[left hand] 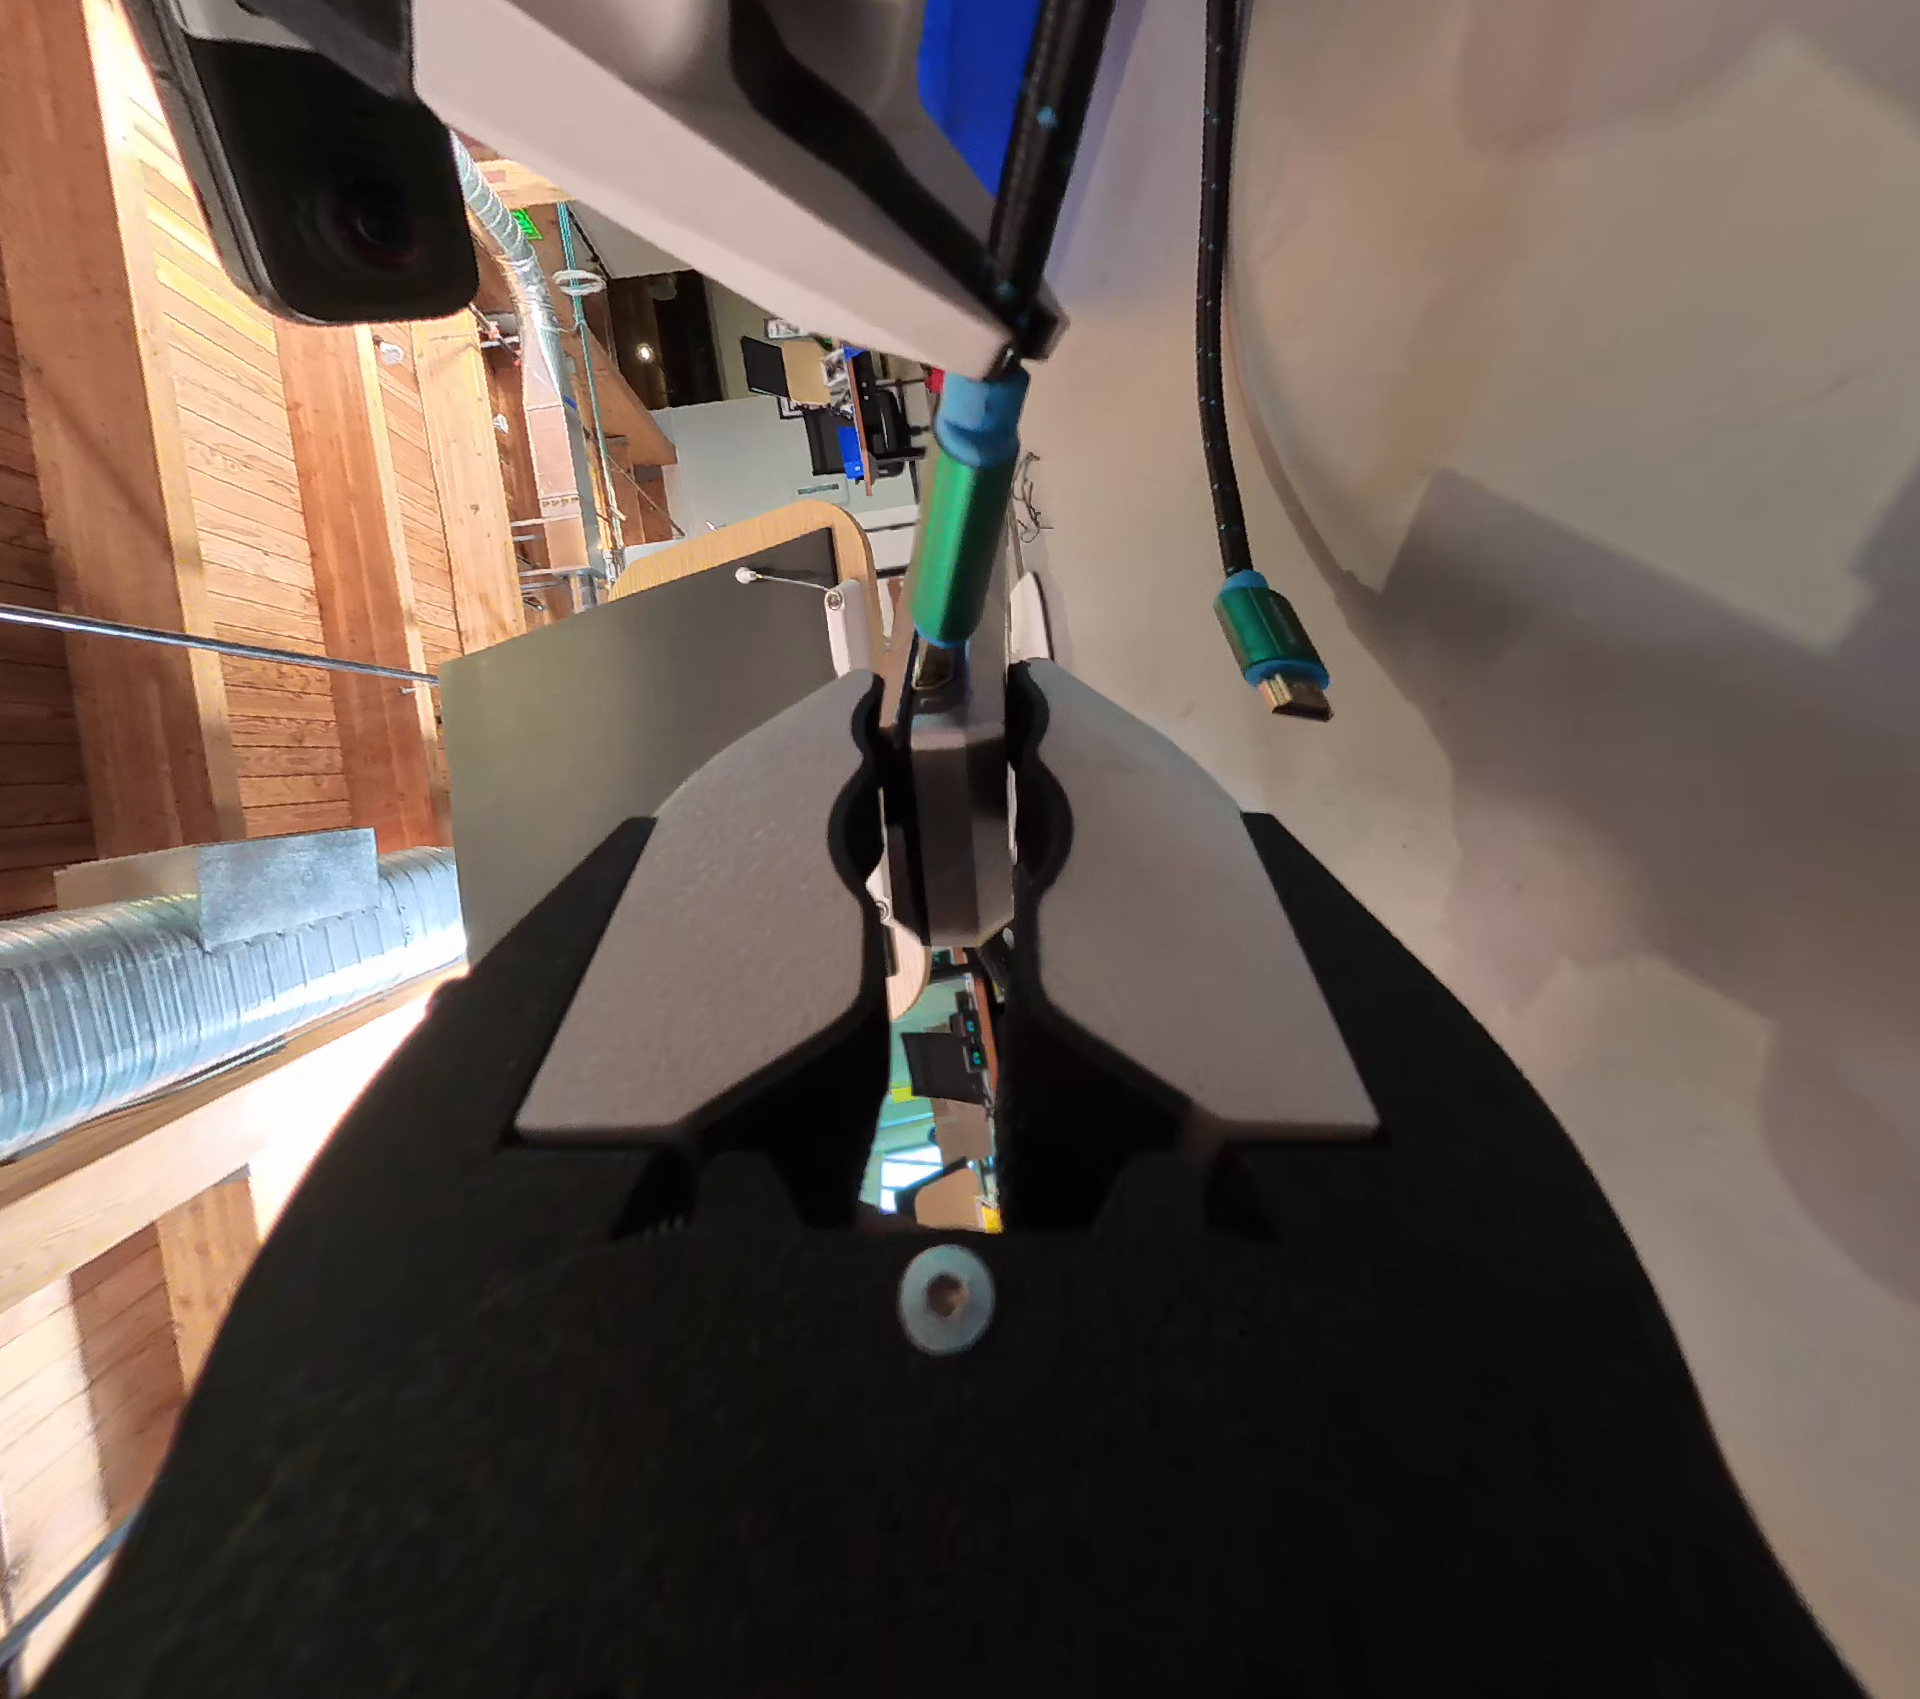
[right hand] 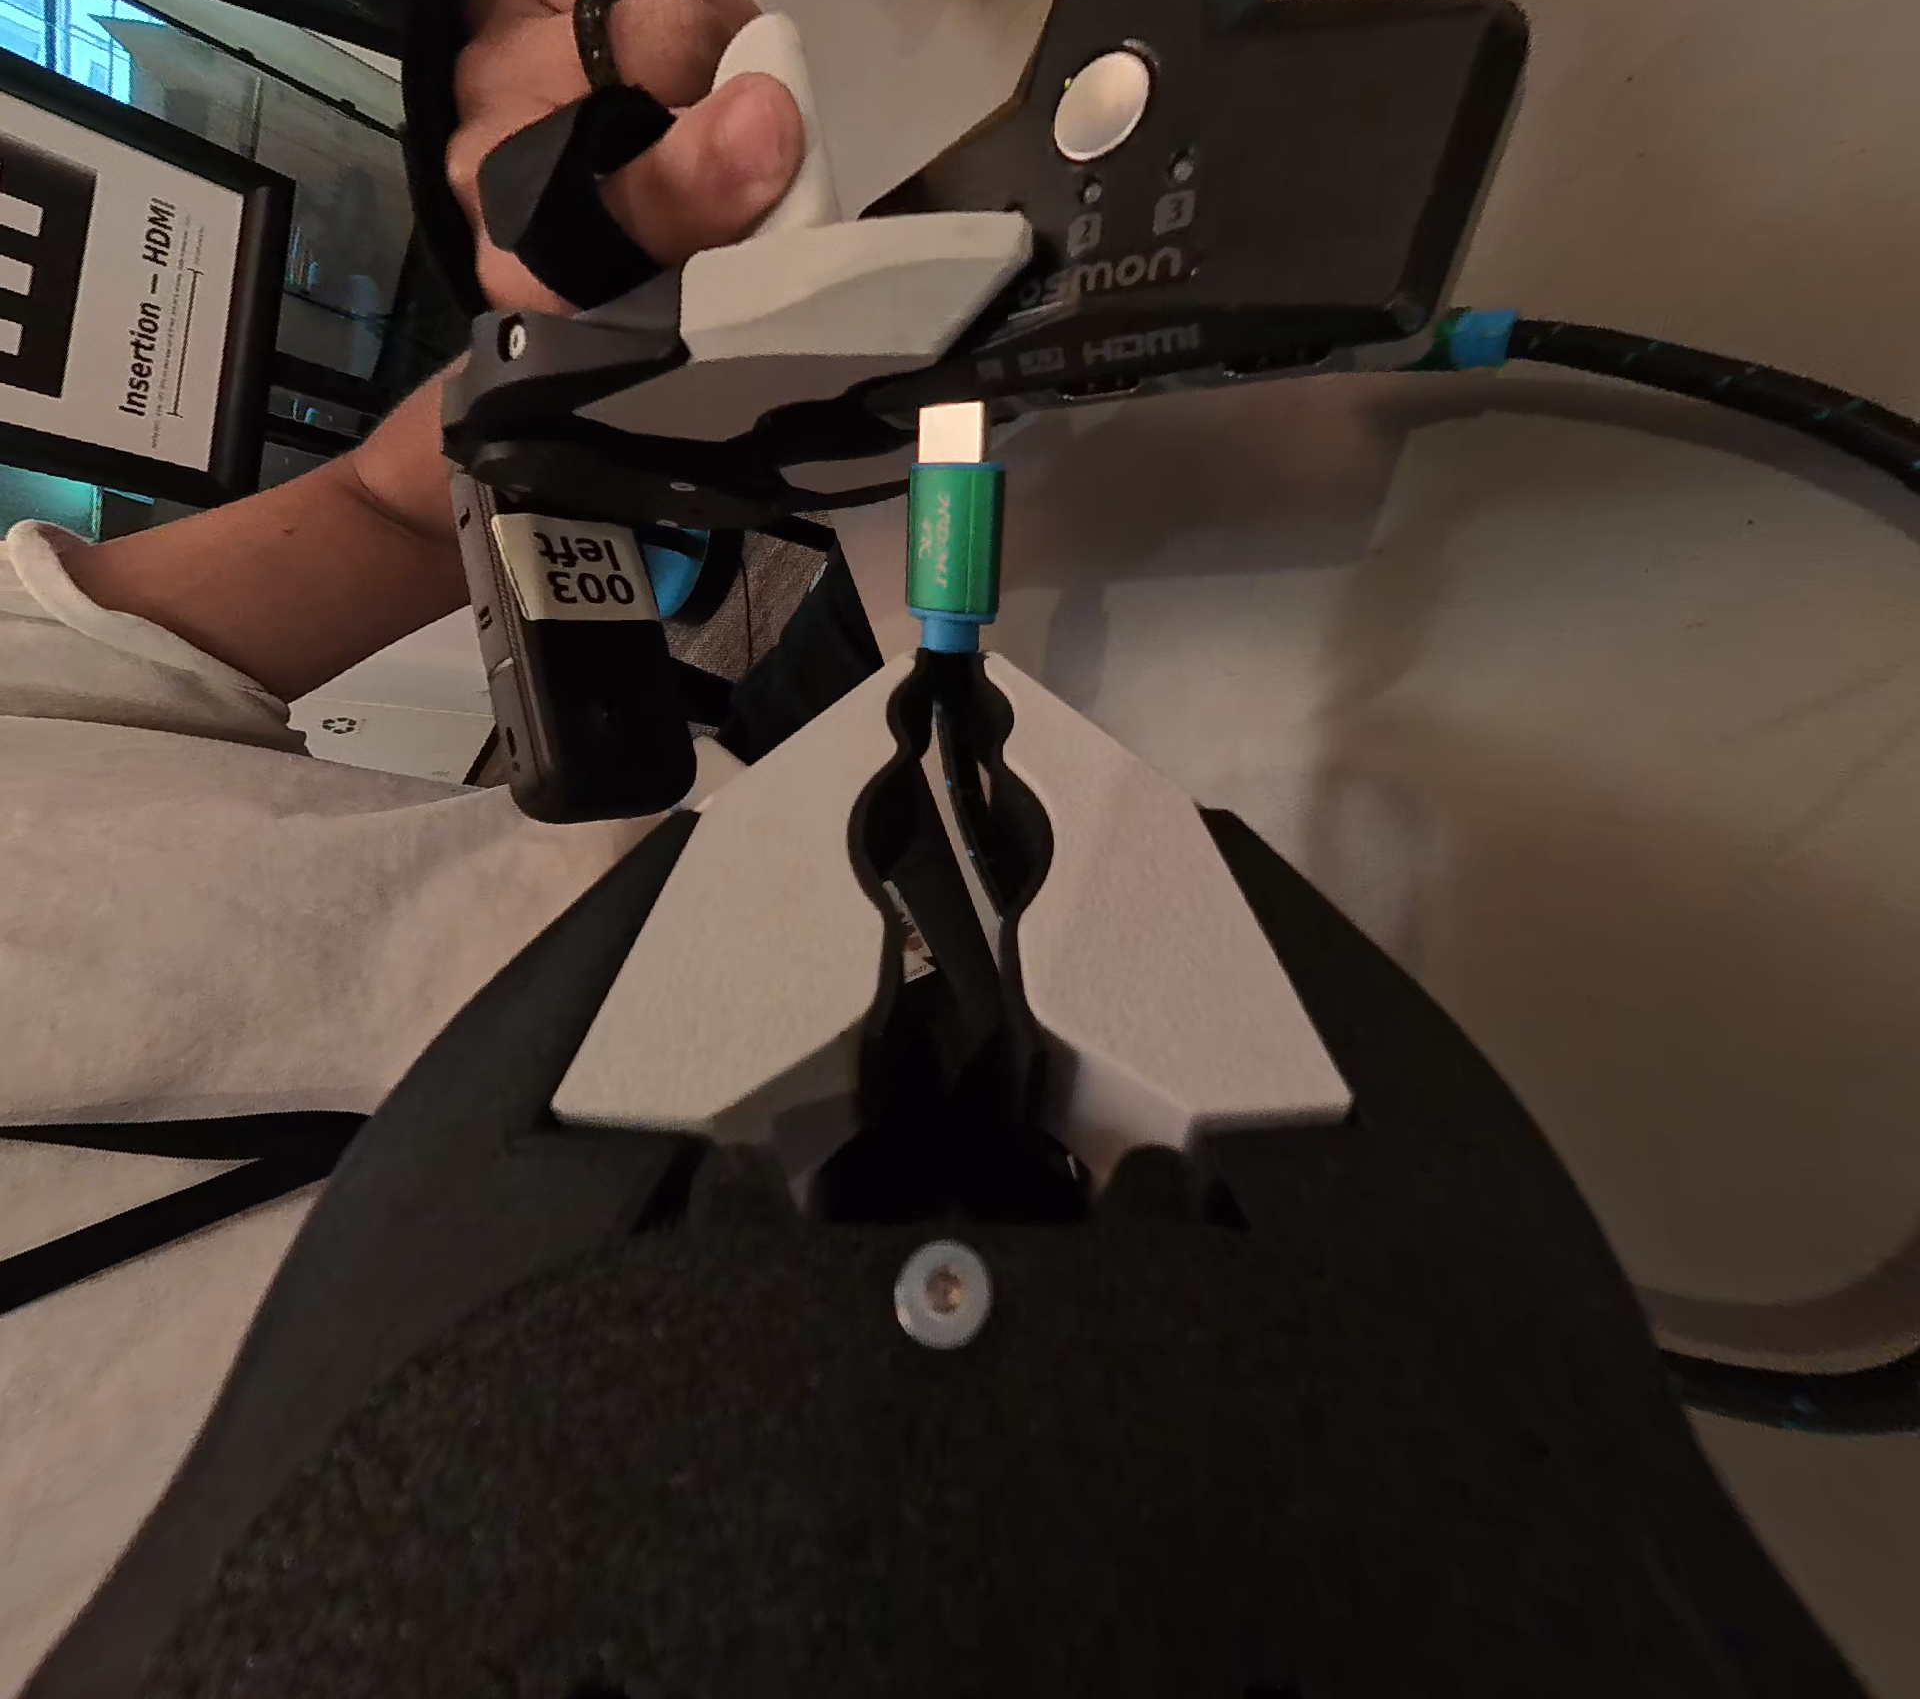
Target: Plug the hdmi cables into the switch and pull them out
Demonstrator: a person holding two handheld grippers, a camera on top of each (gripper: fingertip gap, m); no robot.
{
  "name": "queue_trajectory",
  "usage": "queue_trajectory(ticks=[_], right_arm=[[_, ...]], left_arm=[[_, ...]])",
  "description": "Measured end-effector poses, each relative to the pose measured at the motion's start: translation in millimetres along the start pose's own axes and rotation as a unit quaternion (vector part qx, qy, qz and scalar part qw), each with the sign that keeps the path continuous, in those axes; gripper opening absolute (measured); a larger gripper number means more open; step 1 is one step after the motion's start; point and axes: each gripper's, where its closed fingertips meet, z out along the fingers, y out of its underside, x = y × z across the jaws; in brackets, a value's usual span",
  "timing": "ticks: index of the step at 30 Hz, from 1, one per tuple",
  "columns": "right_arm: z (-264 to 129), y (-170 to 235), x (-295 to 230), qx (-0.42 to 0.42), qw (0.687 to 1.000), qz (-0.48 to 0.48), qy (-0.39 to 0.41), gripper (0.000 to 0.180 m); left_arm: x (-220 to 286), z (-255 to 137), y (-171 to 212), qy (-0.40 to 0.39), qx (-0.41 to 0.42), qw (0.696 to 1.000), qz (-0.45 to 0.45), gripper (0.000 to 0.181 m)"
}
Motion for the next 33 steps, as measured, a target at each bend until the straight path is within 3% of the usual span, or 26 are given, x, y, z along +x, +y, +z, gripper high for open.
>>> queue_trajectory(ticks=[9,16,23,28,31,33], right_arm=[[-6.4,-0.8,1.5,0.003,1.000,0.002,0.003,0.005],[-1.5,5.7,-1.4,-0.012,0.999,0.015,-0.031,0.005],[-9.5,-7.2,-4.0,0.031,0.997,0.018,-0.062,0.005],[-19.9,-39.1,-13.1,0.105,0.987,-0.110,0.041,0.010],[-46.7,-71.6,-50.2,0.208,0.940,-0.247,0.107,0.042],[-63.9,-77.5,-86.5,0.260,0.902,-0.326,0.109,0.040]], left_arm=[[5.5,0.1,-1.4,-0.003,-0.007,0.999,0.037,0.020],[4.5,0.9,-7.7,-0.010,-0.010,1.000,0.019,0.020],[-3.0,1.6,-1.2,-0.020,-0.030,0.999,-0.014,0.020],[-14.4,7.6,20.6,-0.011,-0.053,0.985,-0.164,0.020],[-27.6,6.6,33.0,-0.014,-0.053,0.968,-0.244,0.021],[-32.5,5.9,41.0,-0.013,-0.057,0.957,-0.283,0.020]])
